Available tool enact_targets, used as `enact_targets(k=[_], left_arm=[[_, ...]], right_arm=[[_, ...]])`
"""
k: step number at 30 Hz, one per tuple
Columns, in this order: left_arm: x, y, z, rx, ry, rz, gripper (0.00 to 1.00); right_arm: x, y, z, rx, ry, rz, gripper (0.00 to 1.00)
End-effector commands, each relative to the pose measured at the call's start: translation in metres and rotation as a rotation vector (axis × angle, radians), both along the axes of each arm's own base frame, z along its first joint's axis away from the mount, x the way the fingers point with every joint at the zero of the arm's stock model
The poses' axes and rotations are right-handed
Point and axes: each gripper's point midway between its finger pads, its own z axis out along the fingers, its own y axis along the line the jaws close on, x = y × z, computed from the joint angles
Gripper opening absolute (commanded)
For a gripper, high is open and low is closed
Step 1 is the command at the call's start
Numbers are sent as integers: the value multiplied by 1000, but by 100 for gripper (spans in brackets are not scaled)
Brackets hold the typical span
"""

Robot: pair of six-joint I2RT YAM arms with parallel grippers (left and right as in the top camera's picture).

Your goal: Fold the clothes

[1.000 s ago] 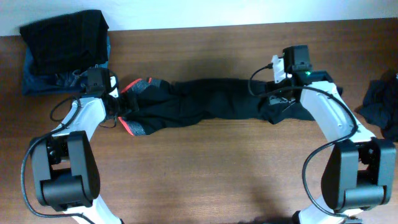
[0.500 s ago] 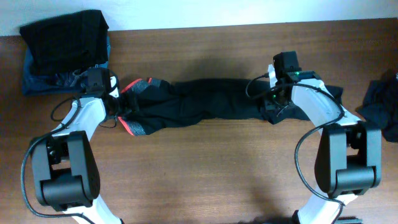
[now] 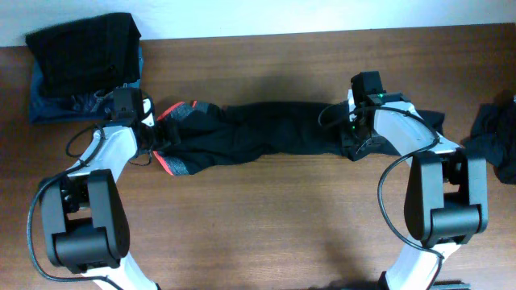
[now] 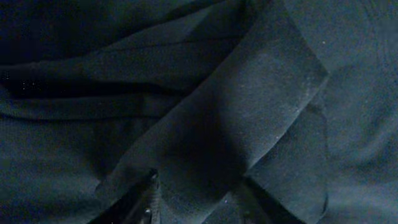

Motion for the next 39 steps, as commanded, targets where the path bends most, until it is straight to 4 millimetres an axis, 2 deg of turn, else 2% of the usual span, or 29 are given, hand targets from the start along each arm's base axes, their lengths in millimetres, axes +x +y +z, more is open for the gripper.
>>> enact_targets(k=[1, 2, 3, 8, 12, 16, 25, 35, 39], left_arm=[[3, -2, 9, -11, -21, -7, 99], [3, -2, 8, -12, -19, -8, 99], [2, -2, 8, -11, -19, -8, 99], [2, -2, 8, -11, -19, -8, 99], [2, -2, 8, -11, -19, -8, 99], [2, -2, 8, -11, -19, -8, 99], [2, -2, 8, -11, -18, -8, 99], [2, -2, 8, -11, -18, -8, 99], [3, -2, 8, -11, -19, -8, 99]], right_arm=[[3, 1, -1, -9, -8, -8, 18], [4, 1, -1, -8, -10, -8, 6], [4, 1, -1, -8, -10, -8, 4], [5, -2, 0, -22, -16, -13, 4], [10, -17, 3, -45, -37, -64, 4], [20, -42, 15, -38, -76, -148, 4], [40, -102, 59, -44, -185, -283, 4], [39, -161, 65, -63, -246, -405, 4], [38, -184, 68, -97, -263, -378, 4]])
